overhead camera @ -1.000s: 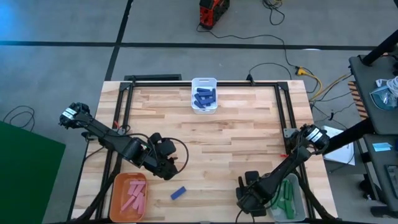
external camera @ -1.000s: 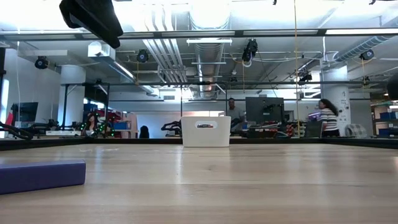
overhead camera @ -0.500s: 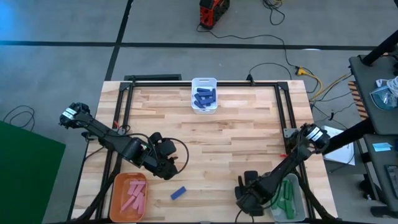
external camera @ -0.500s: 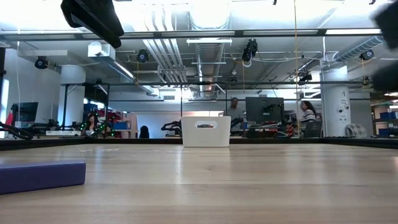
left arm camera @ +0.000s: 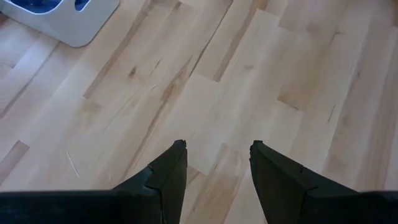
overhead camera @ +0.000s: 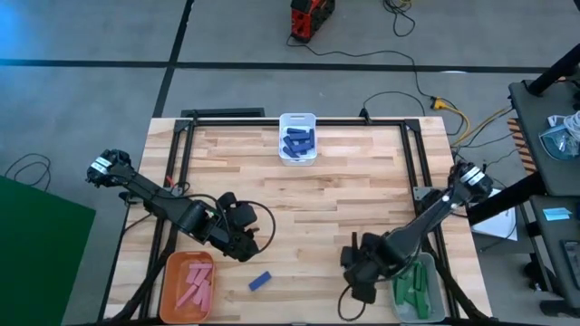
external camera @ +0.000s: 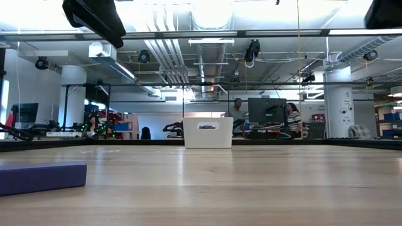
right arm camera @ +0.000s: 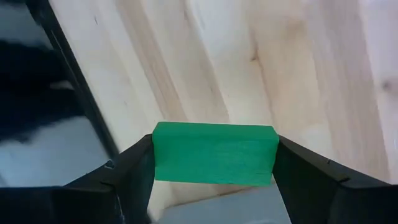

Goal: Sort blocks
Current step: Put the green block into the gray bin

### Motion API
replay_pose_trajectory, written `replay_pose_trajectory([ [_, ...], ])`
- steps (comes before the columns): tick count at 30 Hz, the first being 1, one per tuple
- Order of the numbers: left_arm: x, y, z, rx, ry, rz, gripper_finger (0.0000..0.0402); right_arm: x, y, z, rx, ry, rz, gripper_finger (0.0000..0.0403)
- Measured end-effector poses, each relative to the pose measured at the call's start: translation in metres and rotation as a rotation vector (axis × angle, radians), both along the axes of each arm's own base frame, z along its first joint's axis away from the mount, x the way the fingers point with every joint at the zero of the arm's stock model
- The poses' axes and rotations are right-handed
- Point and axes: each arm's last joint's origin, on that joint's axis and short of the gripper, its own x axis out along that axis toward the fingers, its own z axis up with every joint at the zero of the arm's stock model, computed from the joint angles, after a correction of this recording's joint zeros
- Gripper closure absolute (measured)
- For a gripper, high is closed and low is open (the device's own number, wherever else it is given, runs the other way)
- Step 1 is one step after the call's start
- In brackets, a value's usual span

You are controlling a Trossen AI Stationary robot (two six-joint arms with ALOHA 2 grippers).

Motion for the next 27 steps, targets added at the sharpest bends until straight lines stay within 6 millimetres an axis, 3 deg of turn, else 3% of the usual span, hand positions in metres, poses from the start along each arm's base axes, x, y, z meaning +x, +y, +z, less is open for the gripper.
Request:
replay_pose_trajectory([
  [4, 0.0, 0.0, 0.0, 0.001, -0.001, 0.001, 0.0248, -0.012, -0.006, 0.019, 0.032, -0.044, -0.154, 0.0133],
  [11, 0.0, 0.0, 0.0, 0.007, -0.005, 0.005, 0.0248, -0.051, -0.008, 0.039, 0.062, -0.012, -0.353, 0.0133],
  [16, 0.002, 0.003, 0.0, 0.011, -0.009, 0.019, 0.0248, -0.083, -0.005, 0.044, -0.035, 0.053, -0.239, 0.0133],
  [19, 0.003, 0.005, 0.0, 0.011, -0.01, 0.026, 0.0248, -0.097, 0.0, 0.043, -0.09, 0.063, -0.074, 0.0133],
  [27, 0.004, 0.005, 0.001, 0.003, -0.021, 0.03, 0.0248, -0.12, 0.02, 0.019, -0.19, 0.078, 0.324, 0.0133],
])
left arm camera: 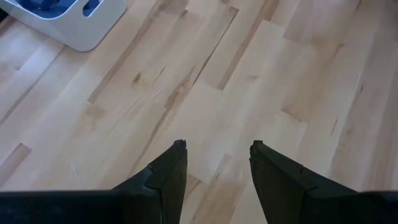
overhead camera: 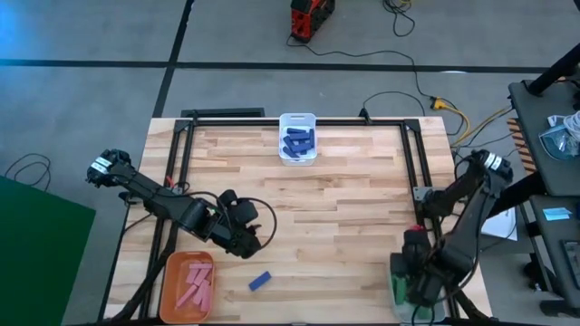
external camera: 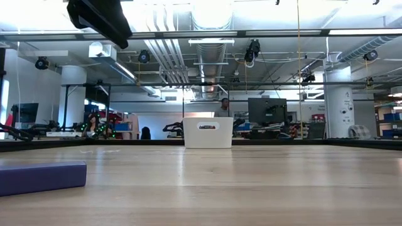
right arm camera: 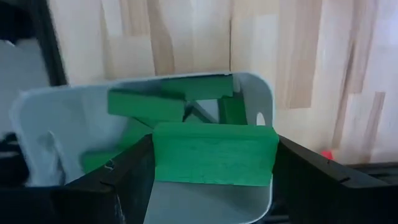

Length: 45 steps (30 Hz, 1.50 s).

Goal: Sort blocks
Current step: Put the green block into the gray bin, then put the blue block into the white bin

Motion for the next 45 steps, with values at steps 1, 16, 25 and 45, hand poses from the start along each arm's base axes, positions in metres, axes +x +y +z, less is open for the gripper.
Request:
replay_pose_trajectory([
  [1, 0.0, 0.0, 0.0, -0.002, -0.005, 0.0, 0.0248, -0.002, 0.002, -0.004, -0.007, 0.003, 0.024, 0.0133],
  [16, 0.006, -0.003, 0.017, -0.043, -0.074, 0.005, 0.0248, -0.037, 0.018, -0.048, 0.011, -0.003, 0.113, 0.0129],
  [25, 0.006, -0.003, 0.02, -0.056, -0.086, 0.015, 0.0248, -0.04, 0.016, -0.054, -0.008, 0.006, 0.123, 0.0113],
  [45, 0.006, -0.004, 0.021, -0.067, -0.088, 0.017, 0.0248, -0.033, 0.023, -0.026, 0.029, -0.009, 0.048, 0.0058],
])
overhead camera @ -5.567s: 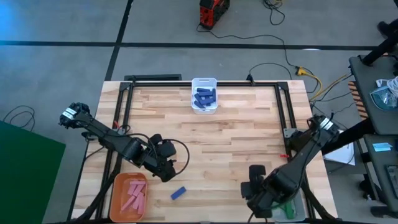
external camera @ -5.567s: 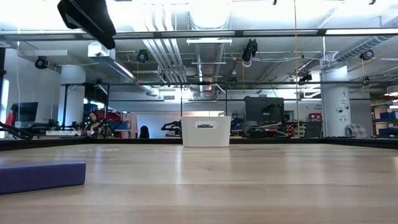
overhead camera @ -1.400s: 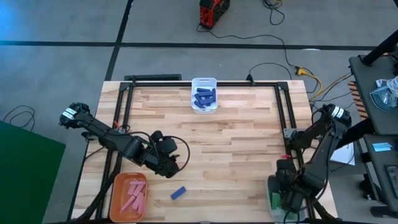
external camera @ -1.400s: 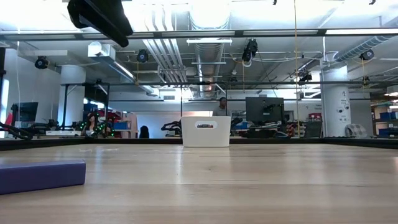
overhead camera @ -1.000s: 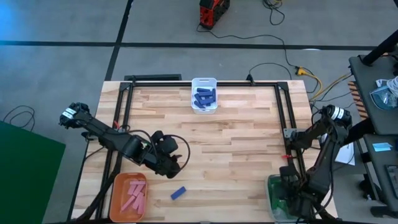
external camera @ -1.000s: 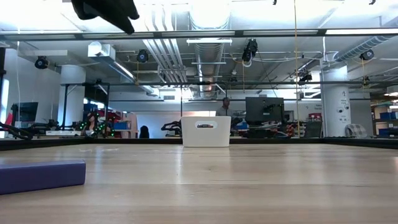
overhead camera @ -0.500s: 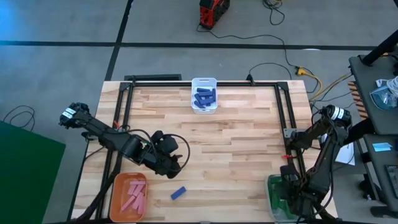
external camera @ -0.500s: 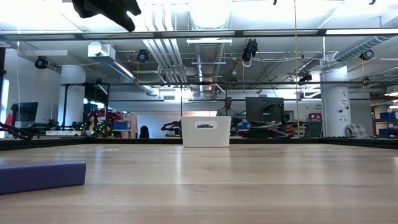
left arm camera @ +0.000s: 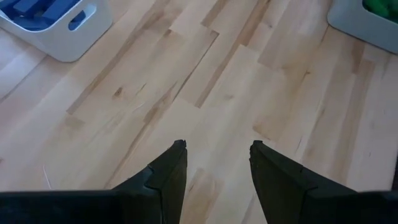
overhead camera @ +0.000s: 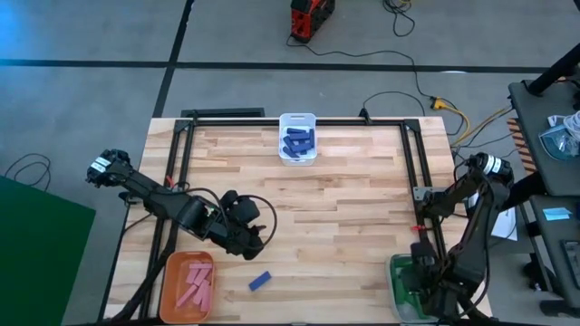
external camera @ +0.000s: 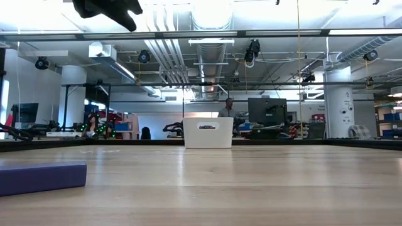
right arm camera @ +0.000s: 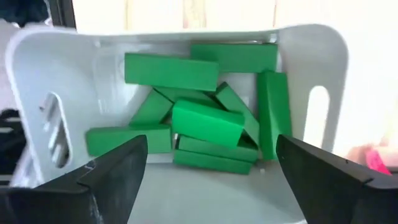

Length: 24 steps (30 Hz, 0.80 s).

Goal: Sort blocks
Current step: Put the blue block into the white bin

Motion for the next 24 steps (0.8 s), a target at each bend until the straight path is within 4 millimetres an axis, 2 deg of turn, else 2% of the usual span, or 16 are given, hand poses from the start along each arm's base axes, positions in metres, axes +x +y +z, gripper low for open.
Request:
replay_pose_trajectory([
  [5, 0.0, -0.001, 0.0, -0.043, 0.014, -0.018, 0.0248, 0.017, -0.005, 0.023, 0.007, -0.008, -0.071, 0.0062],
  [13, 0.0, -0.007, -0.004, -0.234, 0.063, 0.004, 0.0248, 0.068, -0.035, 0.043, -0.038, -0.192, -0.254, 0.0049],
  [18, 0.012, -0.021, -0.015, -0.421, 0.107, -0.025, 0.0248, 0.096, -0.06, 0.051, -0.096, -0.289, -0.34, 0.0048],
  [21, 0.019, -0.033, -0.029, -0.441, 0.132, -0.017, 0.0248, 0.111, -0.077, 0.054, -0.12, -0.318, -0.428, 0.0048],
  [24, 0.022, -0.043, -0.045, -0.433, 0.195, -0.024, 0.0248, 0.123, -0.097, 0.055, -0.094, -0.298, -0.587, 0.0048],
])
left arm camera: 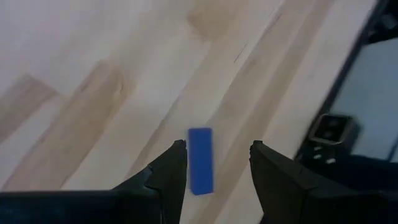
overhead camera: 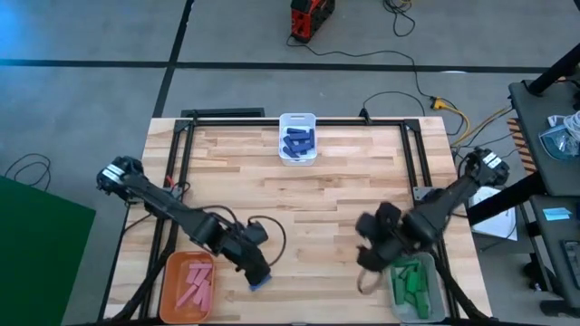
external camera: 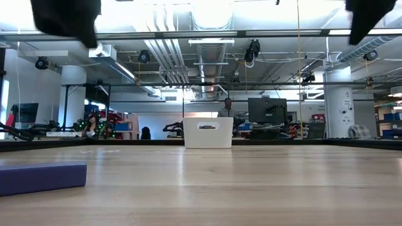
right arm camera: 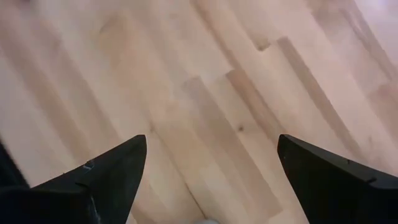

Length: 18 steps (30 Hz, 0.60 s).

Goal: Sort blocks
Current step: Put the blue block into the white bin

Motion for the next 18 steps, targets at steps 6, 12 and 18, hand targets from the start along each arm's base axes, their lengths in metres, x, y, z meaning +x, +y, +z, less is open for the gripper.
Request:
replay_pose_trajectory([
  [6, 0.004, -0.016, -0.031, 0.043, 0.101, -0.011, 0.0248, 0.014, -0.026, 0.007, 0.087, -0.052, -0.135, 0.0048],
  [12, 0.005, -0.029, -0.054, 0.144, 0.13, -0.079, 0.0248, 0.008, -0.038, 0.023, 0.096, -0.128, -0.117, 0.0048],
  [18, 0.001, -0.045, -0.066, 0.15, 0.143, -0.116, 0.0241, -0.004, -0.047, 0.035, 0.083, -0.193, -0.144, 0.0048],
])
